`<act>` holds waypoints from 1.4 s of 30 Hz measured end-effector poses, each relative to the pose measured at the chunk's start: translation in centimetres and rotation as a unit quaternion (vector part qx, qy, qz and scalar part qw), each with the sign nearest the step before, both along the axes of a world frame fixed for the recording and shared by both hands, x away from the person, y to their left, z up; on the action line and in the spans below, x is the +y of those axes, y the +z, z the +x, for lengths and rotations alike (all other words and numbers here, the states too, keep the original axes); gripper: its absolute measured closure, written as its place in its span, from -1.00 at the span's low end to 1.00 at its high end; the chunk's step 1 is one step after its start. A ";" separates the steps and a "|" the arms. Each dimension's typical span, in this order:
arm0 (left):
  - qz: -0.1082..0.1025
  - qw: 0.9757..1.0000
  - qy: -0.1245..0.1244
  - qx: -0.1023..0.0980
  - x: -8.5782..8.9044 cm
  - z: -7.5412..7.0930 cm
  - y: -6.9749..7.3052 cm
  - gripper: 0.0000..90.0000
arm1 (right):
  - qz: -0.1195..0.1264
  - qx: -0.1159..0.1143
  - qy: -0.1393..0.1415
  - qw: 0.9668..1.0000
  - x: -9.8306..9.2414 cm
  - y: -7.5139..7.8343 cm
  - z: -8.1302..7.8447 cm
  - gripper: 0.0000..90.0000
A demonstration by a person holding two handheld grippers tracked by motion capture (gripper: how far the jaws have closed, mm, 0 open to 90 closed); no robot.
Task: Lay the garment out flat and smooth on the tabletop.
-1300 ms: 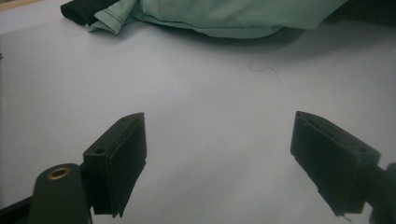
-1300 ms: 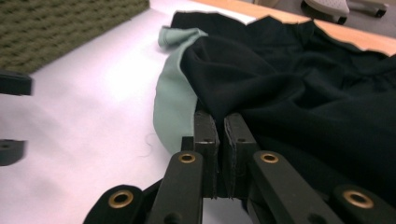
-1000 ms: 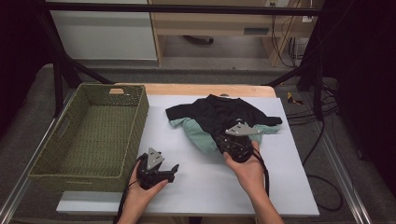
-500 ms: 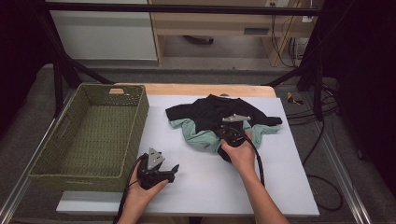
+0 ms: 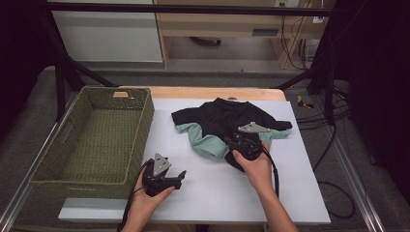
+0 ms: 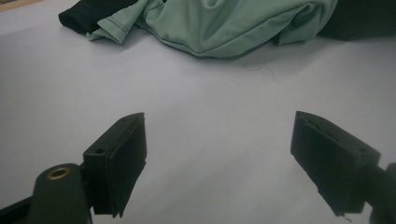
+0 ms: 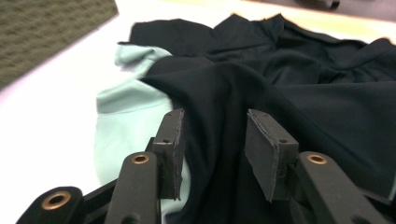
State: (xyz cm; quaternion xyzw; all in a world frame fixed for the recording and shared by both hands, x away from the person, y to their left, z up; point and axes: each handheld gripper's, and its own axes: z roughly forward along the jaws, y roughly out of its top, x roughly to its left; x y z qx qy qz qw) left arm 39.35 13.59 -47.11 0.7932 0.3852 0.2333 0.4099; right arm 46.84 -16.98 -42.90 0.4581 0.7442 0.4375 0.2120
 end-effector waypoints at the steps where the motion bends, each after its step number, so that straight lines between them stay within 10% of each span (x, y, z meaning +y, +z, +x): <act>1: 0.000 1.000 0.001 0.000 0.0 0.0 0.0 -0.58 | 0.002 -0.004 0.002 1.000 -0.2 0.3 -0.6 0.27; 10: 0.001 1.000 0.000 0.001 -0.1 -0.1 0.0 -0.58 | -0.001 -0.010 0.037 0.999 0.3 -0.6 -5.1 0.39; 23: -0.002 1.000 0.000 0.001 0.0 0.0 0.0 -0.58 | -0.064 0.022 0.048 0.997 3.7 -4.5 -2.8 0.45; 27: -0.002 1.000 0.000 0.000 0.1 0.0 0.0 -0.58 | -0.062 0.013 0.048 0.997 3.8 -3.7 -2.6 0.87; 42: -0.004 1.000 0.002 -0.005 0.3 0.0 0.4 -0.58 | -0.023 0.037 0.117 0.992 6.1 2.0 -6.3 0.91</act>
